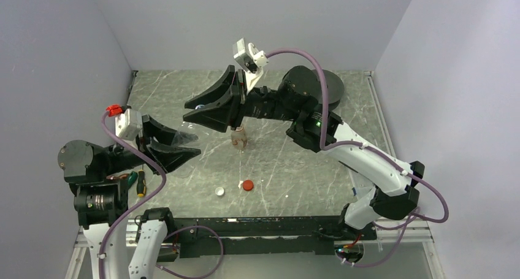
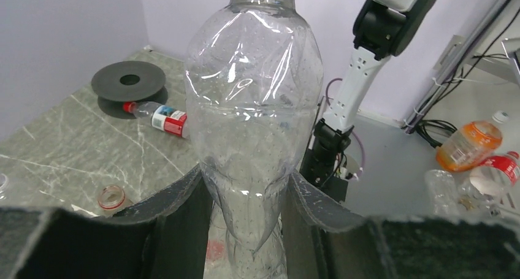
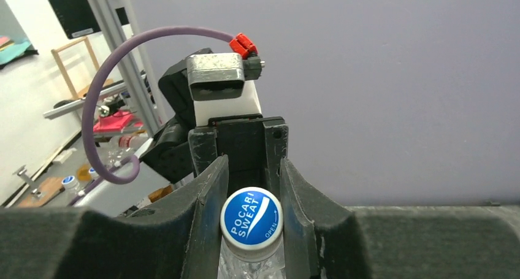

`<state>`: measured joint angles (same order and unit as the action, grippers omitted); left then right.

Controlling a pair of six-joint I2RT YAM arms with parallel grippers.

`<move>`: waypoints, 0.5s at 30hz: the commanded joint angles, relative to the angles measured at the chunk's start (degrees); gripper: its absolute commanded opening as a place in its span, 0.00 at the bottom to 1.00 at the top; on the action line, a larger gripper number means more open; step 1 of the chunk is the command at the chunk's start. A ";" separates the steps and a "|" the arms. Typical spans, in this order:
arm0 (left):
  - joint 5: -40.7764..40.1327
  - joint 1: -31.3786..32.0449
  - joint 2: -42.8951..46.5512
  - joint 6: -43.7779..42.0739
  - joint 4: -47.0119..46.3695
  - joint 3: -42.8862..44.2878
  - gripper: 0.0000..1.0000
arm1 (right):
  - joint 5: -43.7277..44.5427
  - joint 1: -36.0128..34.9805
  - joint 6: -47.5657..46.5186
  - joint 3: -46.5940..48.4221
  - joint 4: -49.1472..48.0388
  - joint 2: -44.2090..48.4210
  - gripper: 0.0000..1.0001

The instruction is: Unscrew the bottle caps

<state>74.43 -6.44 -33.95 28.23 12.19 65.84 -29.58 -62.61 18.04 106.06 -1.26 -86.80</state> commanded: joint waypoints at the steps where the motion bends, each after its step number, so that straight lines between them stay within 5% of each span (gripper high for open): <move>1: 1.16 0.02 -0.13 0.22 -2.10 1.55 0.16 | -3.43 0.68 0.10 -1.63 -3.75 3.18 0.00; 5: -2.18 0.02 0.01 -7.07 4.11 2.45 0.15 | 12.64 0.58 -0.10 -2.52 -1.05 5.26 0.67; 7: -5.96 0.04 0.28 -12.08 7.80 2.84 0.16 | 22.45 -0.49 -0.24 -3.65 -0.57 6.85 0.85; 10: -12.31 0.02 1.09 -20.22 12.67 2.93 0.18 | 38.01 -5.13 -2.39 -1.31 4.66 6.70 0.99; 15: -21.39 0.02 2.67 -30.07 16.24 1.56 0.18 | 57.46 -12.59 -3.46 12.10 18.73 -2.21 0.98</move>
<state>62.17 -6.39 -32.77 9.30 24.56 67.11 7.64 -71.13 15.99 107.98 6.94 -83.46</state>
